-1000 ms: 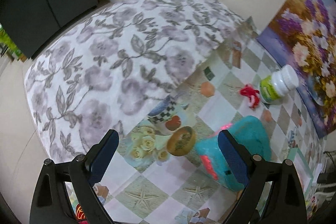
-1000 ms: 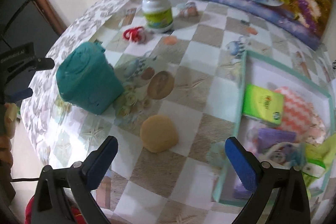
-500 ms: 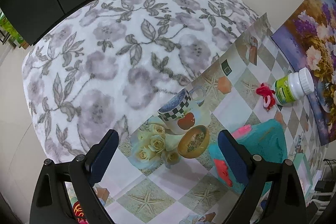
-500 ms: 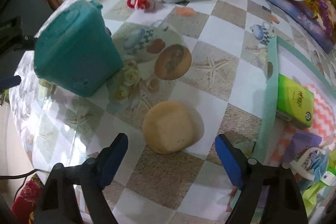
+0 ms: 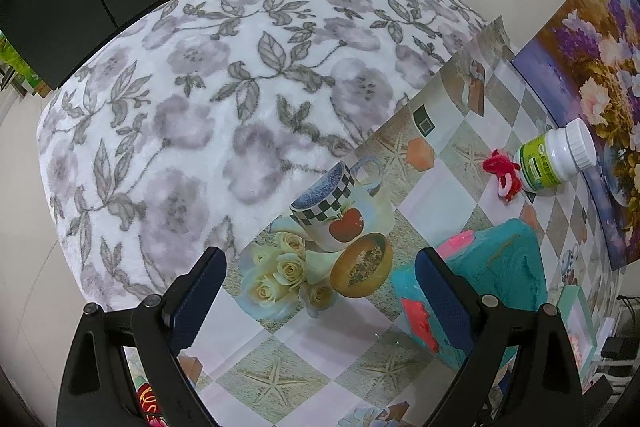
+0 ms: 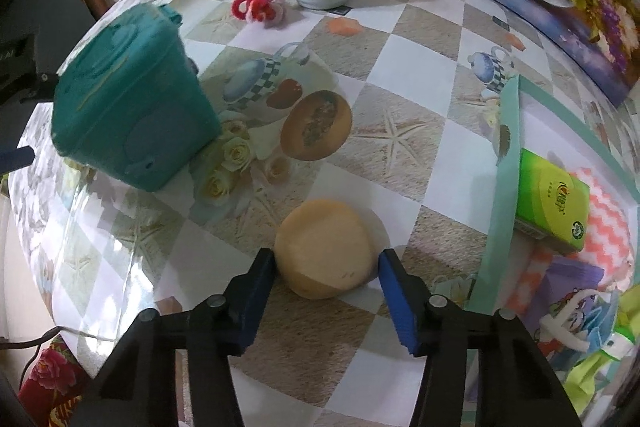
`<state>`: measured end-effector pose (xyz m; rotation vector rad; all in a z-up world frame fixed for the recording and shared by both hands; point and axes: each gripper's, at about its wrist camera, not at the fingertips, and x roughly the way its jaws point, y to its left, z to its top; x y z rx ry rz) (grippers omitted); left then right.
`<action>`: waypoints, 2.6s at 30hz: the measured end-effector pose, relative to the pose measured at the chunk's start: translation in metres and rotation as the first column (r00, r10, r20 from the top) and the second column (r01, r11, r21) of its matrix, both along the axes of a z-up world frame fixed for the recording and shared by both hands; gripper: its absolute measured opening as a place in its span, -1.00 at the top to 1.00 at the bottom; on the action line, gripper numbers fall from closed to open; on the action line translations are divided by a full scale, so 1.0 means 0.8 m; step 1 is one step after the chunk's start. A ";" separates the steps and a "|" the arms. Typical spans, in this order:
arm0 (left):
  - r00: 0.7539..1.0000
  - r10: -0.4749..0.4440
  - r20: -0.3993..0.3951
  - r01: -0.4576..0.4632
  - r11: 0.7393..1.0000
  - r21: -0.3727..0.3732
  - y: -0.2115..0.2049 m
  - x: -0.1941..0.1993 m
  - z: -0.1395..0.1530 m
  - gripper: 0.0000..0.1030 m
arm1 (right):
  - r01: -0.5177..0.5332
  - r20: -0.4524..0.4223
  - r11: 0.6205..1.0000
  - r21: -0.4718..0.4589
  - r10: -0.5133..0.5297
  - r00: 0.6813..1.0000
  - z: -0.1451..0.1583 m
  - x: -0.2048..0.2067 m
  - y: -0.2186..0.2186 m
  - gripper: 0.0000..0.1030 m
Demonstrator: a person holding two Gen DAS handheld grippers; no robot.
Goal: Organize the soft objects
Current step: 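Reach the left gripper to the red fuzzy toy and close on it, then carry the red toy with the left gripper while the right carries the sponge over the tray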
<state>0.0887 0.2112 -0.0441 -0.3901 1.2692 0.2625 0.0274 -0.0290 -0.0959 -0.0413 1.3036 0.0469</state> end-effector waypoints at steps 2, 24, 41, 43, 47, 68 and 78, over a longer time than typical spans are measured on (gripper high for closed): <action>1.000 -0.002 0.002 0.002 1.000 0.003 -0.001 0.000 0.000 -0.85 | 0.005 0.001 1.000 0.001 -0.005 1.000 -0.001 0.002 -0.004 -0.05; 0.990 -0.138 0.040 0.138 0.990 0.021 -0.008 0.057 0.030 -0.85 | 0.093 0.096 0.993 0.074 -0.100 0.990 0.040 0.037 -0.052 -0.03; 0.804 -0.577 -0.143 0.576 0.816 -0.049 -0.183 0.185 -0.002 -0.85 | 0.227 0.211 0.962 0.153 -0.256 0.943 0.094 0.051 -0.116 -0.03; 0.799 -0.570 -0.190 0.574 0.818 -0.036 -0.194 0.193 -0.012 -0.85 | 0.224 0.214 0.962 0.157 -0.254 0.943 0.096 0.050 -0.116 -0.03; 0.788 -0.568 -0.237 0.578 0.815 -0.031 -0.214 0.204 -0.034 -0.53 | 0.222 0.218 0.962 0.159 -0.254 0.942 0.098 0.048 -0.117 -0.03; 0.850 -0.482 -0.215 0.493 0.870 -0.002 -0.217 0.198 -0.042 0.57 | 0.251 0.207 0.941 0.226 -0.299 0.932 0.106 0.044 -0.139 -0.03; 0.880 -0.469 -0.077 0.473 0.880 0.038 -0.191 0.119 0.039 0.57 | 0.248 0.253 0.940 0.236 -0.306 0.918 0.136 0.021 -0.144 -0.03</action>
